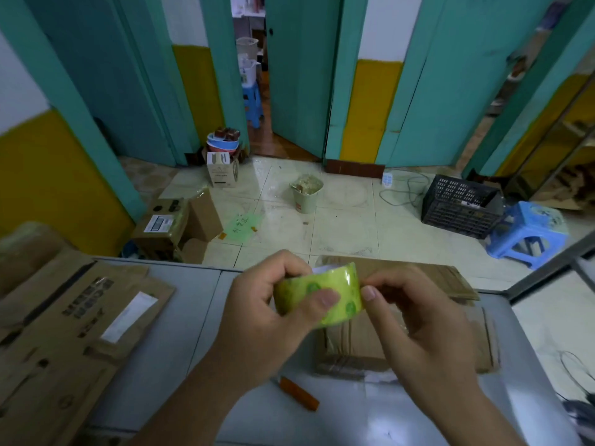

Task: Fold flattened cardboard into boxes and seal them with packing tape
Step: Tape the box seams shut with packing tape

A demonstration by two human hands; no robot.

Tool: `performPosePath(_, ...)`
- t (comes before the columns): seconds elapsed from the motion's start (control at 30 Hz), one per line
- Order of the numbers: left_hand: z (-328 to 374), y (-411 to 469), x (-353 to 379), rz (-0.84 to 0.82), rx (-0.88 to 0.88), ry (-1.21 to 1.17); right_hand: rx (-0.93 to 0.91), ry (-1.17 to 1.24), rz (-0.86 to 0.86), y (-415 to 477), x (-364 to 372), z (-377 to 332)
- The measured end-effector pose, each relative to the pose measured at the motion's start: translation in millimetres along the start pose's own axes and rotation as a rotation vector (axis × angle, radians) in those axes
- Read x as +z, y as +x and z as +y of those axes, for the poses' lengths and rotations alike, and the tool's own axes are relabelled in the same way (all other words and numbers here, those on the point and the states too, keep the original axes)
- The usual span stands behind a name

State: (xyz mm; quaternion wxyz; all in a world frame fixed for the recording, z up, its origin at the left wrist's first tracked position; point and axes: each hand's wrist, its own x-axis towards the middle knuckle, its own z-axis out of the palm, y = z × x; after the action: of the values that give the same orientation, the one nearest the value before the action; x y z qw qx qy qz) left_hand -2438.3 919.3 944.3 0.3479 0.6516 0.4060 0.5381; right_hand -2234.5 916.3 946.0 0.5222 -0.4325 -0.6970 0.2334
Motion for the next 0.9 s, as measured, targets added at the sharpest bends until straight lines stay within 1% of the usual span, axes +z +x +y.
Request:
performPosePath(0.1, -4.3, -4.7, -3.5, -0.133, -0.082, 0.132, 0.119, 0.006, 0.021, 1.4, 1.4, 1.1)
performPosePath(0.13, -6.1, -5.3, -4.6, -0.180, -0.080, 0.192, 0.143, -0.006, 0.013, 2.0, 1.4, 1.6)
performPosePath(0.2, -7.8, -4.1, -4.2, -0.256, 0.001, 0.348, 0.183, -0.035, -0.010, 1.6, 1.2, 2.9)
performPosePath(0.27, -6.3, -1.8, 0.7, -0.322, 0.152, 0.483, 0.197, -0.067, -0.050, 1.3, 0.9, 3.0)
performPosePath(0.3, -6.1, -2.3, 3.7, -0.340, 0.211, 0.507, 0.188, -0.092, -0.071, 1.5, 0.6, 2.6)
performPosePath(0.33, -6.6, -3.6, 6.2, -0.341, 0.243, 0.510, 0.167, -0.119, -0.084, 2.2, 0.2, 2.2)
performPosePath(0.43, -9.3, -7.5, 9.2, -0.315, 0.246, 0.463, 0.071, -0.169, -0.087, 5.9, -2.1, 0.5)
performPosePath(0.53, -8.3, -7.6, 10.6, -0.246, 0.302, 0.495, 0.016, -0.189, -0.081, 5.8, -2.9, -0.9)
performPosePath(0.8, -9.5, -6.0, 5.4, -0.182, 0.356, 0.556, -0.039, -0.158, -0.060, -6.8, 2.0, -3.2)
performPosePath(0.9, -12.9, -7.1, 4.0, -0.179, 0.433, 0.637, -0.008, -0.117, -0.018, -6.6, 5.1, -3.2)
